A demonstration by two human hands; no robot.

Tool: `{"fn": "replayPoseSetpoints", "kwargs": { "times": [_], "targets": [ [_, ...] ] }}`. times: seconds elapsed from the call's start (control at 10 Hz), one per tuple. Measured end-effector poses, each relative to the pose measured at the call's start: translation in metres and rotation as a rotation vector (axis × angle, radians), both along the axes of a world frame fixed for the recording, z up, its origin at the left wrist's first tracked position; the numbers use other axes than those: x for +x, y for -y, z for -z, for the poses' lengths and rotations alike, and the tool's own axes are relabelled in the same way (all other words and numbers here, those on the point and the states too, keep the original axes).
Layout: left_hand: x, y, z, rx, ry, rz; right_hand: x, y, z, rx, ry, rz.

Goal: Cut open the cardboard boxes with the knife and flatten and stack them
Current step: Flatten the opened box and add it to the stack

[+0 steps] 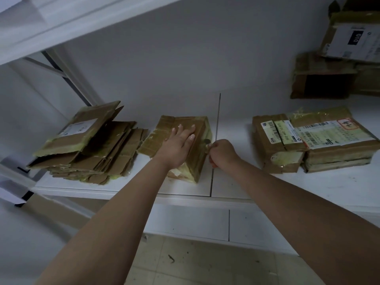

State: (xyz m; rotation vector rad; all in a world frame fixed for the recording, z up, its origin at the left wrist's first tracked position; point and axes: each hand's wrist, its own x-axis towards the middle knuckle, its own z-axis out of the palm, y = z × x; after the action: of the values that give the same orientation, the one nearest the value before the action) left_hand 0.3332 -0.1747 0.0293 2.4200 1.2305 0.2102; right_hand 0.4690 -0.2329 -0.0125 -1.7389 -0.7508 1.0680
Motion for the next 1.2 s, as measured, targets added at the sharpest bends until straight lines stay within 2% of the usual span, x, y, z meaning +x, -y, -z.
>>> {"fn": "replayPoseSetpoints", "kwargs": {
  "times": [0.1, 0.2, 0.4, 0.6, 0.8, 0.9, 1.0, 1.1, 1.2],
  "targets": [
    [0.0, -0.005, 0.004, 0.011, 0.008, 0.011, -0.005, 0.02, -0.009, -0.021, -0.039, -0.068],
    [0.0, -0.008, 0.006, 0.013, -0.022, 0.013, -0.016, 0.038, -0.014, -0.048, 0.02, -0.233],
    [0.0, -0.006, 0.006, 0.026, -0.038, 0.011, -0.02, 0.066, -0.025, -0.124, 0.102, -0.372],
    [0.003, 0.009, -0.004, 0.021, -0.062, -0.018, -0.021, 0.087, -0.022, -0.077, 0.075, -0.435],
    [-0.006, 0.009, -0.023, -0.109, -0.094, 0.064, -0.004, 0.088, -0.016, -0.057, 0.144, -0.552],
    [-0.021, 0.001, -0.033, -0.167, -0.086, 0.107, 0.007, 0.084, -0.002, -0.029, 0.141, -0.518],
    [-0.045, -0.004, -0.023, -0.227, 0.024, 0.117, 0.022, 0.072, 0.015, 0.059, 0.372, -0.306],
    [-0.054, -0.006, -0.007, -0.167, 0.094, 0.127, 0.032, 0.062, 0.023, 0.075, 0.681, -0.205],
    [-0.055, -0.008, -0.001, -0.11, 0.112, 0.123, 0.032, 0.053, 0.029, 0.13, 0.738, -0.146]
  ]
}}
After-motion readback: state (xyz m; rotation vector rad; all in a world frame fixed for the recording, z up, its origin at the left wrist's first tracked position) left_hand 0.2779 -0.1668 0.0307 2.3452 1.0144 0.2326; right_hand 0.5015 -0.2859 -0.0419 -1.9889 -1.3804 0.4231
